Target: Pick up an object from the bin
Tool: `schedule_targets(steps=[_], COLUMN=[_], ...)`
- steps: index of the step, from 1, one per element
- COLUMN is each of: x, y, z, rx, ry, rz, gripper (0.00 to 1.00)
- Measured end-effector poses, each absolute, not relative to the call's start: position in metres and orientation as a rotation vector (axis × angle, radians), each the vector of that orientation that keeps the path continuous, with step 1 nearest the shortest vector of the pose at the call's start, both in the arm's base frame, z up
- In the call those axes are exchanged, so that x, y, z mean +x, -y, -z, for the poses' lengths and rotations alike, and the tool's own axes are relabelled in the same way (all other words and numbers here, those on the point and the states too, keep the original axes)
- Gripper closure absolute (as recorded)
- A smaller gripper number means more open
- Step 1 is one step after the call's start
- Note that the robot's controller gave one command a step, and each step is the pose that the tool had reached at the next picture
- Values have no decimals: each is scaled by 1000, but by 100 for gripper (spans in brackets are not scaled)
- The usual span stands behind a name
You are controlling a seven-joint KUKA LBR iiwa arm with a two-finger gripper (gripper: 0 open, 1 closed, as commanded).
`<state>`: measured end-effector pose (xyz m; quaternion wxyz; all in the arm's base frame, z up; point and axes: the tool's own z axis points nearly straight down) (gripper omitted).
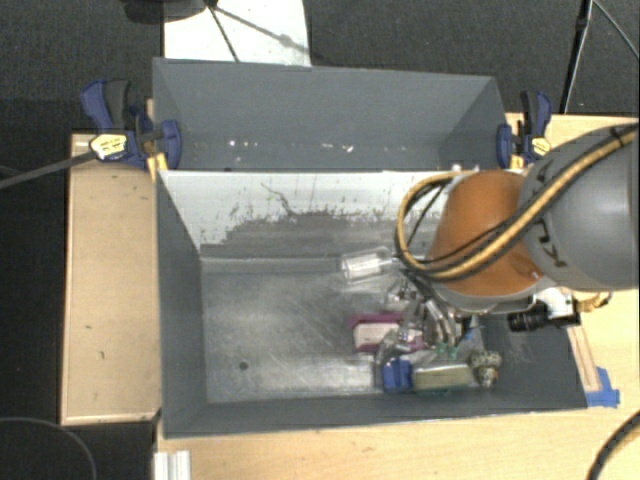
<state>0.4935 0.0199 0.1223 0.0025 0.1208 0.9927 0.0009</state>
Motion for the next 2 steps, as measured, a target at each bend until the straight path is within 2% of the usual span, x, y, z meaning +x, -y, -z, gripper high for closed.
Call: schedule_targets(steps=[1,2], x=[494,495], y=[-20,-20], z=[-131,-161], rx=[376,371], ry=[-3116,-3115], rz=[-2,-2], gripper=[100,100])
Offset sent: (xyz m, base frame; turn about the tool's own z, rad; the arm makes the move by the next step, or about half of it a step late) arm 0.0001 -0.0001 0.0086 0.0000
